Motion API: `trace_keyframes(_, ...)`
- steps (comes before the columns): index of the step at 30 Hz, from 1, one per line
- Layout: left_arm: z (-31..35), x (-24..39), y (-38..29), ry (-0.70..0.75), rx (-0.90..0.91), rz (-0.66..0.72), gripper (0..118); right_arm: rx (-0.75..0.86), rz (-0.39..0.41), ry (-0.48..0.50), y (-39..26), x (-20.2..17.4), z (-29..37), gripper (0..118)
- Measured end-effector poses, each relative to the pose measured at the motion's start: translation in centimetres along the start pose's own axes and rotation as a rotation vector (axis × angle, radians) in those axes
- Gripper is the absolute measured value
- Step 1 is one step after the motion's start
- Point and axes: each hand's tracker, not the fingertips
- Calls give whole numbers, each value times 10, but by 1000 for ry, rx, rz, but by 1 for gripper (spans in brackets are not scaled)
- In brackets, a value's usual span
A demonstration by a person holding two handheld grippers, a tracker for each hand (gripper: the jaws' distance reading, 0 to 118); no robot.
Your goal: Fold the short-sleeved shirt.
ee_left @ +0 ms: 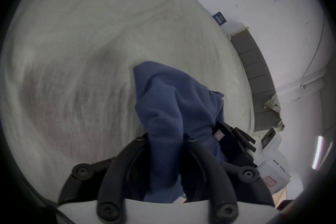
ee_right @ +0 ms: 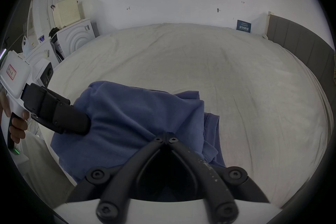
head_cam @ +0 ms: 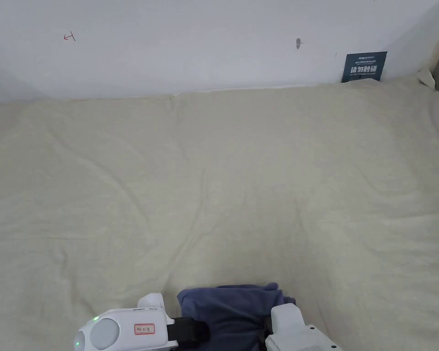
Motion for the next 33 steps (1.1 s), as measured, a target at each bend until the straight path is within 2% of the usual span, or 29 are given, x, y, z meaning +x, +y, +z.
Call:
trace_keyframes(6,20,19,4,57,47,-102,22,55,65,-36,16,-4,24,2)
trace_keyframes(9,41,17,20,75,75,-144,22,101,48,-29,33,-4,39,2)
trace_keyframes(14,99,-21,62,213,128,-214,22,190,52,-45,61,-10,59,2)
trace_keyframes(26,267,-193,152,584,236,-84,22,246,83,-45,103,-65,44,2)
trace_keyframes(33,314,-265,173,716,255,30,22,216,122,-33,116,-91,16,2)
